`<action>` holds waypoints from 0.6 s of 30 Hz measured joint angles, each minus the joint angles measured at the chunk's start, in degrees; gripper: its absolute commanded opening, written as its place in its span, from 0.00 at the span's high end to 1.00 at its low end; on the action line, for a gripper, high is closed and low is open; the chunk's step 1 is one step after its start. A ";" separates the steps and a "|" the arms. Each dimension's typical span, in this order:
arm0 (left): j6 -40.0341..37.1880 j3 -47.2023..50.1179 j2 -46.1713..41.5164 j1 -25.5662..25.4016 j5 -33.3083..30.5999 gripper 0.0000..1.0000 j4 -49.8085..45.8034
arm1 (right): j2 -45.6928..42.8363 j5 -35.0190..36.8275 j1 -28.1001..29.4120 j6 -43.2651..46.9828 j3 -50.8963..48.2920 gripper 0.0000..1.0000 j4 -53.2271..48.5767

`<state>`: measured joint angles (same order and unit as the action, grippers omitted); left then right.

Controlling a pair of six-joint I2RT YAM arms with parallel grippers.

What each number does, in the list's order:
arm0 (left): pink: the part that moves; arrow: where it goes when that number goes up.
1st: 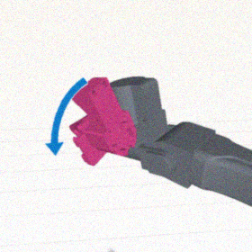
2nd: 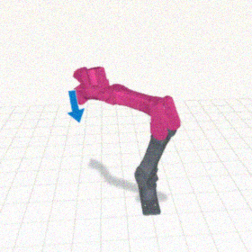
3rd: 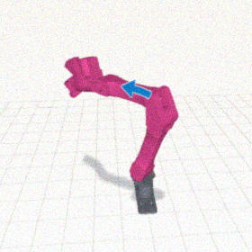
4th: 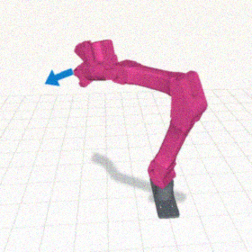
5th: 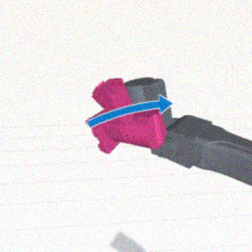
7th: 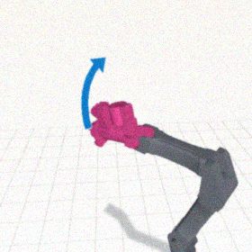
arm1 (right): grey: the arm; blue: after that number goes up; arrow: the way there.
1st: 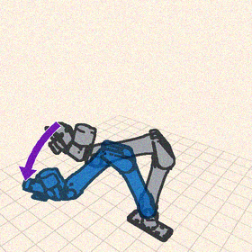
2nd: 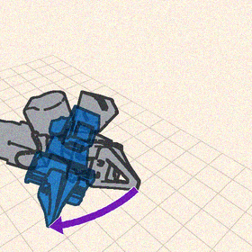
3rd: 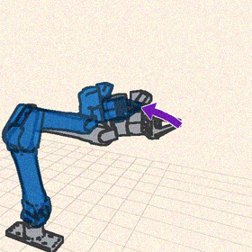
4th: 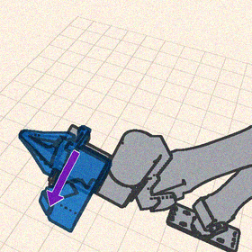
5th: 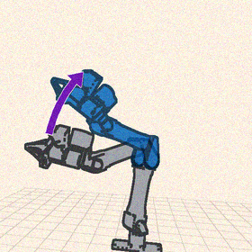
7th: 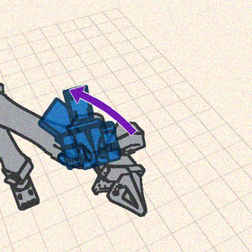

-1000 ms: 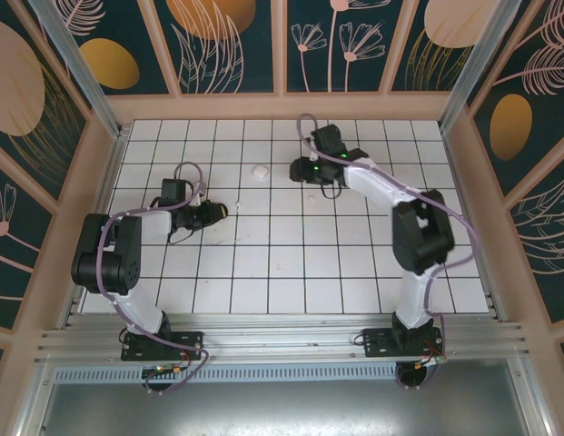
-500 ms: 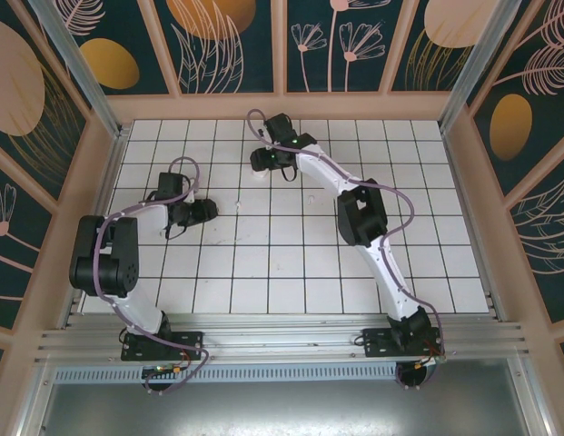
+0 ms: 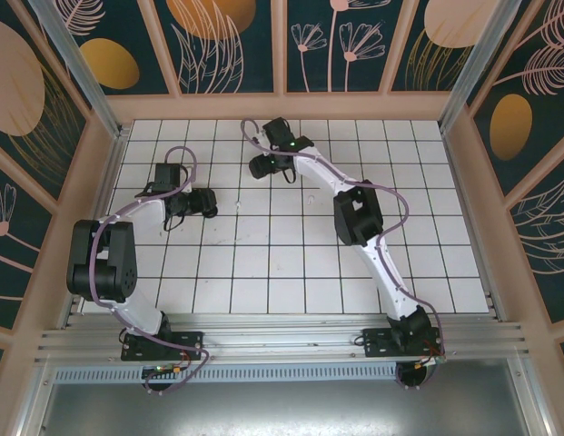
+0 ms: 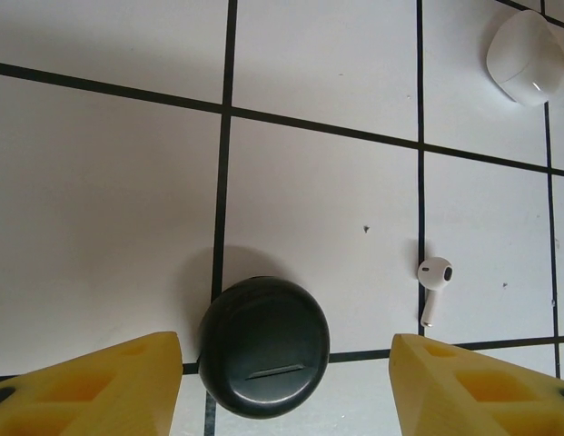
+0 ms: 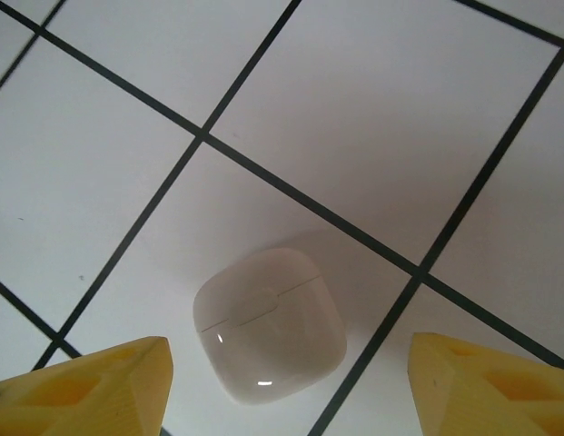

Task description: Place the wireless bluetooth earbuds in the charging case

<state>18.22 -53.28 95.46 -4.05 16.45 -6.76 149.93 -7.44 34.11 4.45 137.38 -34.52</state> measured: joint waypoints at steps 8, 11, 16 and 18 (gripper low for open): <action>0.09 0.00 -1.33 0.00 1.57 0.38 0.13 | 4.13 0.72 0.57 2.01 1.90 0.28 2.19; 0.11 0.02 -1.51 0.00 2.08 0.38 0.13 | 4.31 1.31 0.61 2.71 2.29 0.34 3.43; 0.26 0.02 -1.90 0.00 2.64 0.38 0.15 | 5.05 3.58 1.18 3.34 2.43 0.54 4.37; 0.28 0.07 -2.21 0.00 2.64 0.38 0.15 | 5.05 4.22 1.33 3.17 2.51 0.60 4.35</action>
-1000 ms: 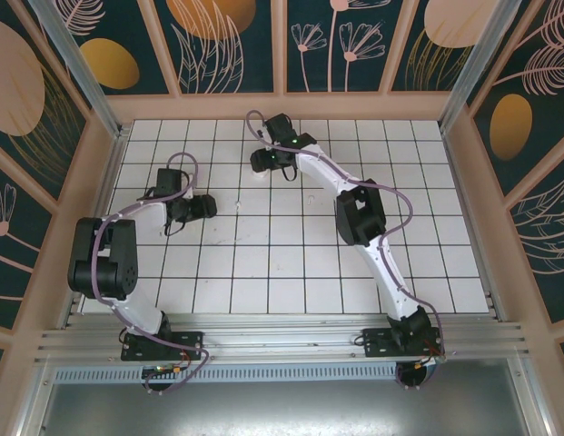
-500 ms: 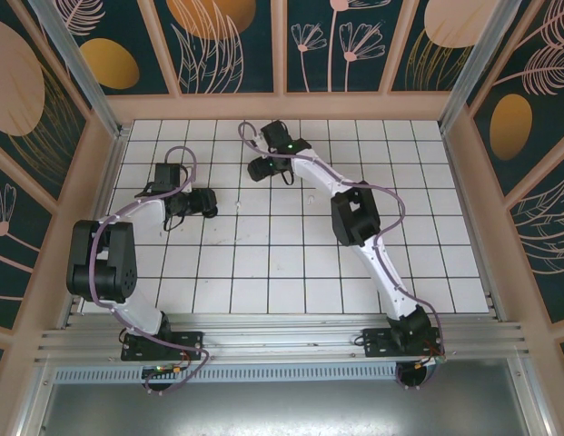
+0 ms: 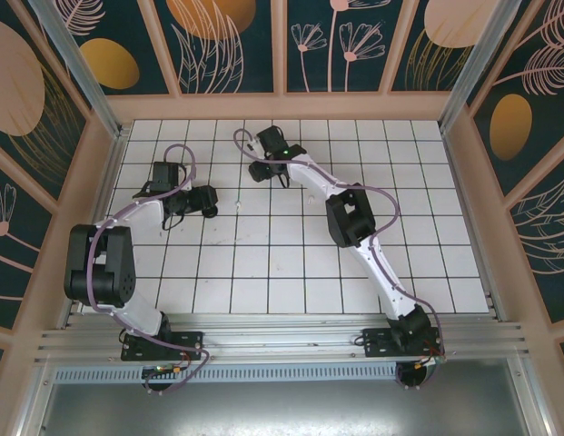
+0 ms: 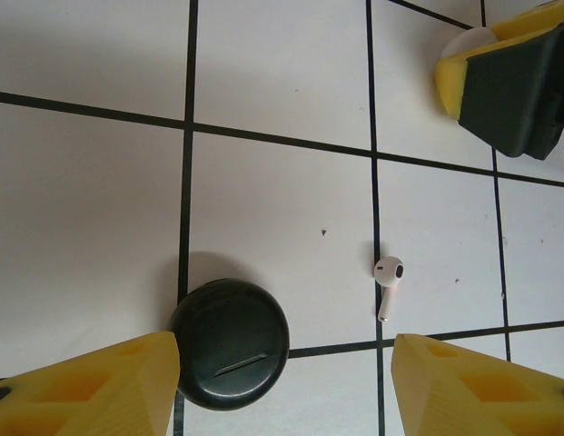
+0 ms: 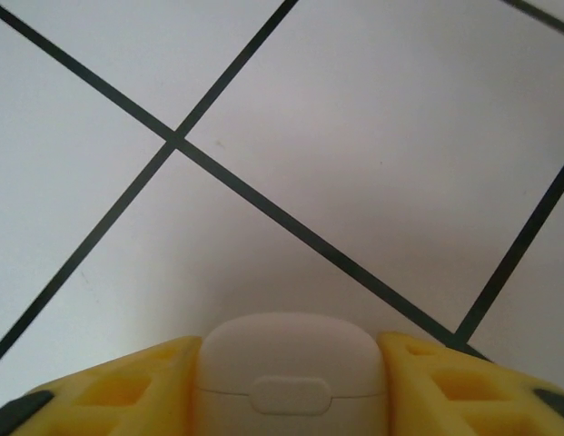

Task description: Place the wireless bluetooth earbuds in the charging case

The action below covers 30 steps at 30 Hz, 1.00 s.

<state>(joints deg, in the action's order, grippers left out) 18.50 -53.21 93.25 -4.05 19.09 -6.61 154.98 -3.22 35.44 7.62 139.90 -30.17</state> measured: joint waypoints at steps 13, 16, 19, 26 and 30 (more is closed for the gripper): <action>1.55 5.88 -5.86 -0.20 3.28 0.40 2.80 | -10.10 5.81 1.33 -14.60 -15.39 0.67 -1.60; 2.60 8.09 -8.04 -1.25 3.87 0.40 3.76 | -18.71 4.87 1.49 -21.75 -28.98 0.68 -0.59; 3.58 9.97 -10.16 -4.04 4.50 0.40 5.42 | -27.47 3.89 2.14 -28.24 -42.16 0.69 1.49; 8.72 19.12 -17.73 -15.06 5.73 0.40 19.50 | -46.73 0.28 4.33 -42.53 -63.32 0.69 10.19; 9.92 22.08 -20.22 -22.14 4.59 0.39 30.95 | -55.71 -0.33 4.31 -49.64 -67.41 0.68 15.58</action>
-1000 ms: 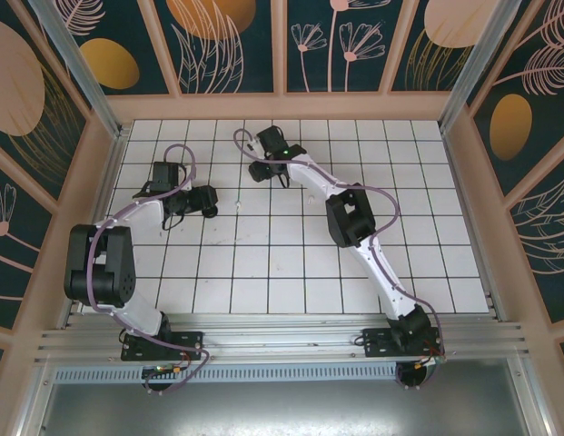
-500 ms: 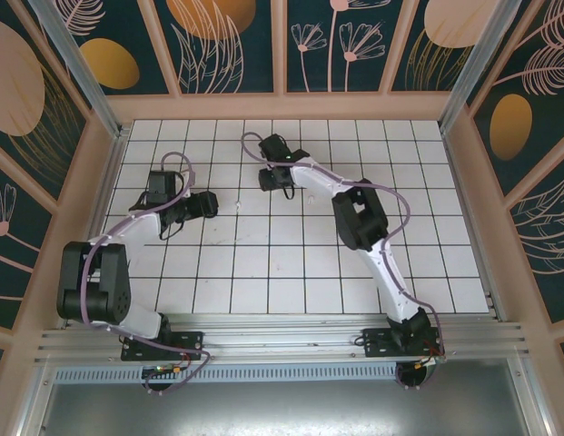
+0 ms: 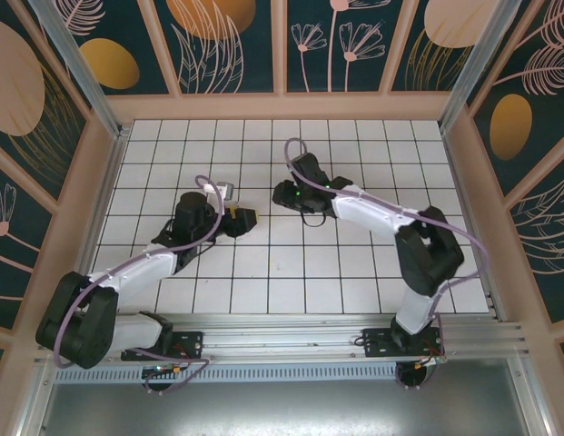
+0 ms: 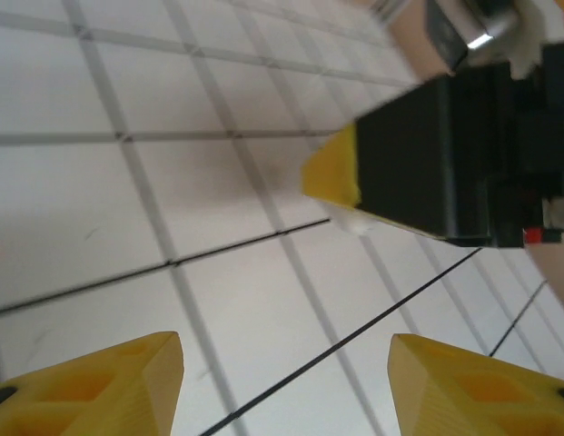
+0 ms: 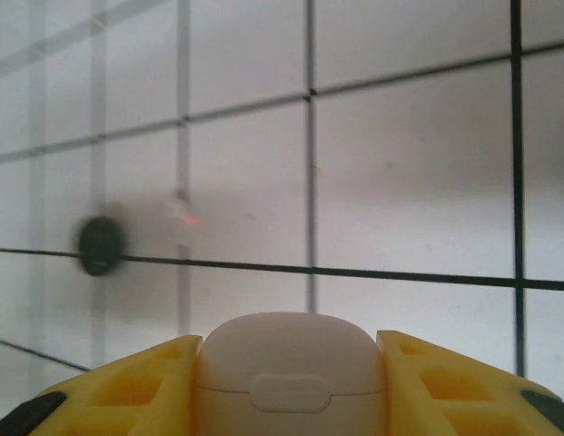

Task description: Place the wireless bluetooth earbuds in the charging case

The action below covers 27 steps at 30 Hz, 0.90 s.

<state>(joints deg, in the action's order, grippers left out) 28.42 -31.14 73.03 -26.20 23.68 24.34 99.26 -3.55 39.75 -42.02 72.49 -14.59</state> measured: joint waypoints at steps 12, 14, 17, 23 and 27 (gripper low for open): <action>0.68 4.81 1.97 -11.02 -6.51 0.41 37.59 | -14.19 2.58 3.67 -12.39 -2.93 0.68 9.16; 0.42 4.76 3.41 -11.06 -7.56 0.44 41.53 | -15.10 3.37 4.22 -13.09 -3.06 0.68 9.49; 0.31 3.87 5.90 -11.06 -8.33 0.47 44.44 | -16.63 4.22 4.68 -14.10 -3.28 0.67 9.70; 0.39 0.09 10.91 -11.06 -9.35 0.52 46.75 | -18.58 5.44 5.01 -14.49 -3.32 0.67 9.70; 0.42 -1.97 12.96 -11.13 -9.40 0.53 47.30 | -18.86 5.73 5.33 -14.51 -3.96 0.67 9.70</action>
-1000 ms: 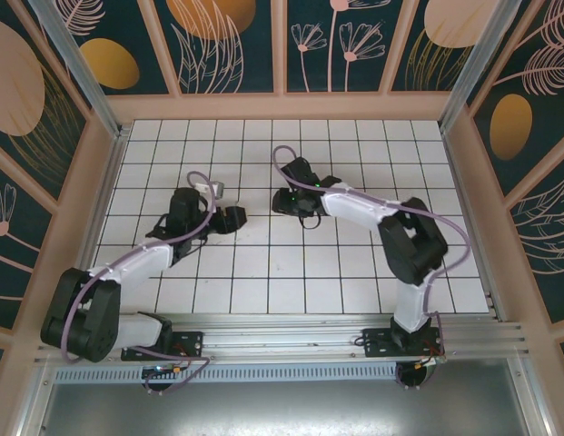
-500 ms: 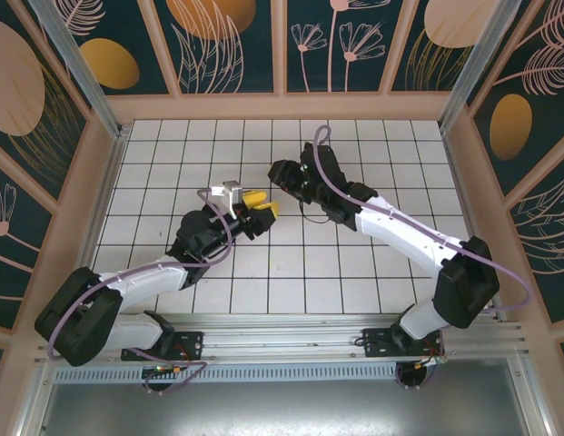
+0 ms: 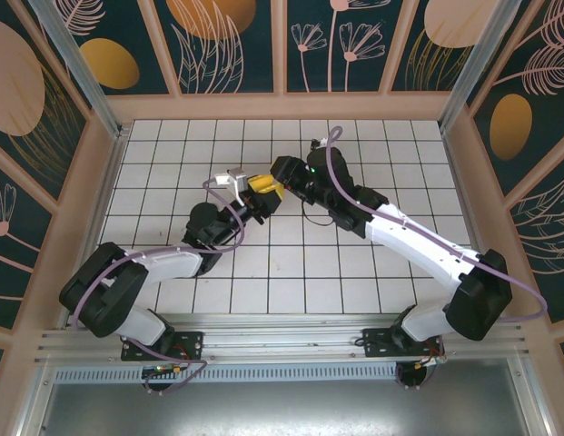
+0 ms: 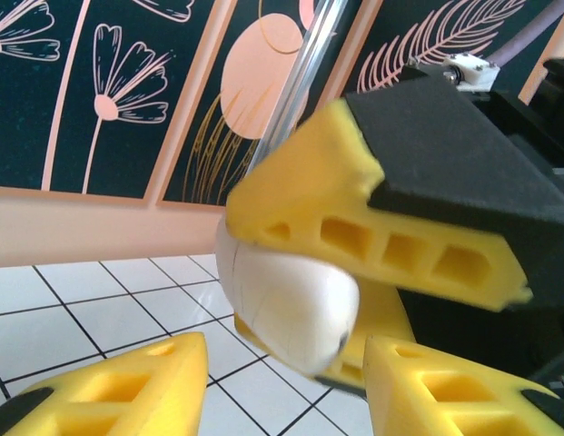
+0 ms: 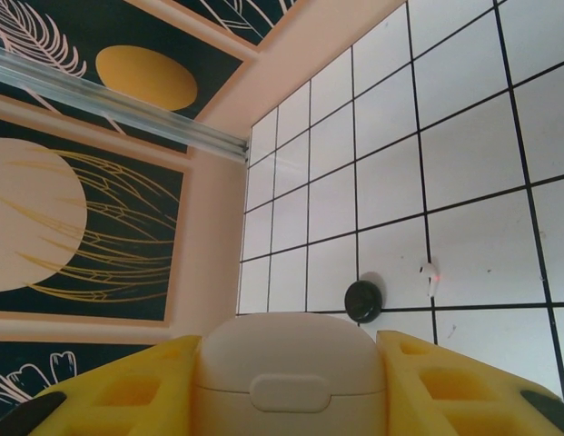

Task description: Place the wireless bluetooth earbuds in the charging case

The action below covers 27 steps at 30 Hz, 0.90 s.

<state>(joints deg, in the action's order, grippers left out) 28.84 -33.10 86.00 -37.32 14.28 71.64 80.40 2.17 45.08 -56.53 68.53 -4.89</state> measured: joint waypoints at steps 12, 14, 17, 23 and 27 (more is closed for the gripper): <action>0.66 -3.23 2.80 -0.52 -0.72 0.79 0.15 | 0.00 2.47 -0.02 -0.48 -0.46 0.64 0.46; 0.81 -3.23 2.82 -0.59 -0.85 0.83 0.17 | -0.02 2.80 -0.02 -0.50 -0.46 0.64 0.50; 0.85 -3.23 2.84 -0.63 -0.90 0.87 0.24 | 0.00 2.95 0.00 -0.68 -0.46 0.64 0.61; 0.85 -3.23 2.84 -0.63 -0.90 0.94 0.44 | -0.13 2.93 0.02 -0.85 -0.85 0.59 1.38; 0.96 -3.23 2.84 -0.63 -0.85 0.96 0.96 | -0.24 2.78 0.02 -0.85 -0.90 0.48 1.73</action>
<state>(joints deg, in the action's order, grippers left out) 29.80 -36.34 88.84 -37.95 13.43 72.60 80.16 4.95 45.10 -57.39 67.64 -3.16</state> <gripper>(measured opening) 0.178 0.483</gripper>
